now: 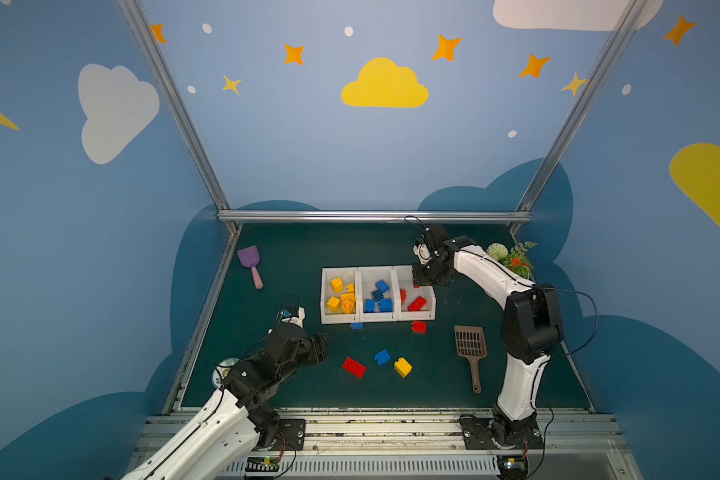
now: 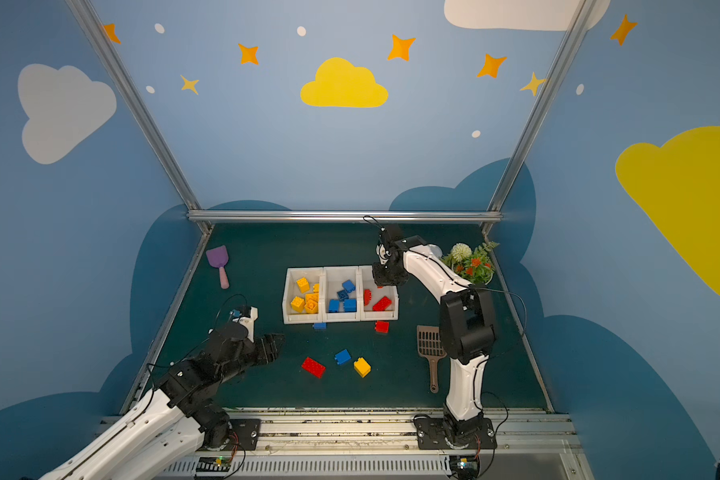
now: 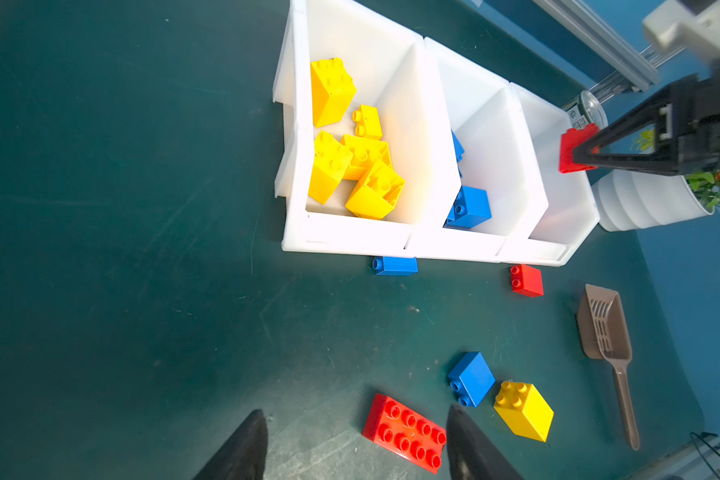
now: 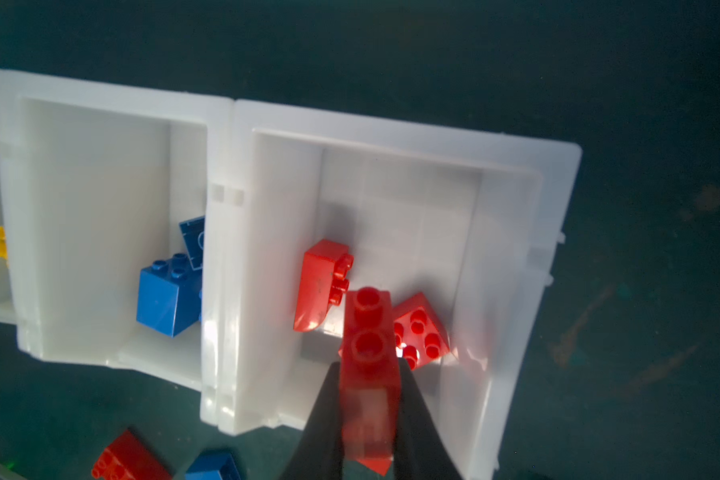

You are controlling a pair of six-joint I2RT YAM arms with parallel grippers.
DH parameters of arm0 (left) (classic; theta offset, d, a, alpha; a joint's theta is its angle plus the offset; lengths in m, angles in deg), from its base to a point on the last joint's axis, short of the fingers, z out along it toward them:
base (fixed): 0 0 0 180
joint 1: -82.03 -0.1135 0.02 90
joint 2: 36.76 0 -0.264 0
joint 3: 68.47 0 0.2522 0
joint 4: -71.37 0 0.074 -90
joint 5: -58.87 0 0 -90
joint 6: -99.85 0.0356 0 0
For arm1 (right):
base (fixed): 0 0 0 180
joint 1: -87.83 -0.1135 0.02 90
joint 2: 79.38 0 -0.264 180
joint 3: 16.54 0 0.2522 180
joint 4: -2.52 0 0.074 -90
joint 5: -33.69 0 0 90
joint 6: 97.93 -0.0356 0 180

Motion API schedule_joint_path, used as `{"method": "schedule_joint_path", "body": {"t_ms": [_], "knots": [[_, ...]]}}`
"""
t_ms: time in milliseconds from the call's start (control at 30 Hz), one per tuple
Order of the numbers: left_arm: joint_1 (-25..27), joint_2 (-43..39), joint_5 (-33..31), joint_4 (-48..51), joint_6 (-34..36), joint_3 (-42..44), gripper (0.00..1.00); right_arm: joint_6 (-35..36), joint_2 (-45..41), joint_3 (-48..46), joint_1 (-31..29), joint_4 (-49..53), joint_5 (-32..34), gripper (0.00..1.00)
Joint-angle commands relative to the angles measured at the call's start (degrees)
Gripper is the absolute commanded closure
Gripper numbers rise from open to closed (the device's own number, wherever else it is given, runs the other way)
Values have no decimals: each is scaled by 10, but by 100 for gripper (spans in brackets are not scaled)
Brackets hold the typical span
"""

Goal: Sort the legos into containers by color
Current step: 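Carry the red brick into the compartment nearest the flower pot and release, then raise the right gripper while the left lowers toward the long red brick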

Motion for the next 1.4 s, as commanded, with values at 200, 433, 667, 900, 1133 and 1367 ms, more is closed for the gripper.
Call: {"method": "schedule_joint_path", "body": {"t_ms": [200, 433, 667, 900, 1133, 1367], "knots": [[-1, 0, 5, 7, 3, 2, 32, -15, -10, 7, 4, 10, -18, 62], [-1, 11, 10, 7, 9, -4, 32, -13, -37, -5, 6, 8, -23, 60], [1, 26, 25, 16, 23, -15, 32, -15, -85, -32, 5, 4, -45, 60], [23, 60, 36, 22, 41, -27, 32, -37, -195, -134, -1, -27, -59, 59], [89, 129, 15, 29, 99, -57, 30, -63, -320, -239, -5, -31, -42, 57], [156, 244, -5, 36, 155, -105, 21, -101, -419, -346, -5, -53, -34, 54]]}}
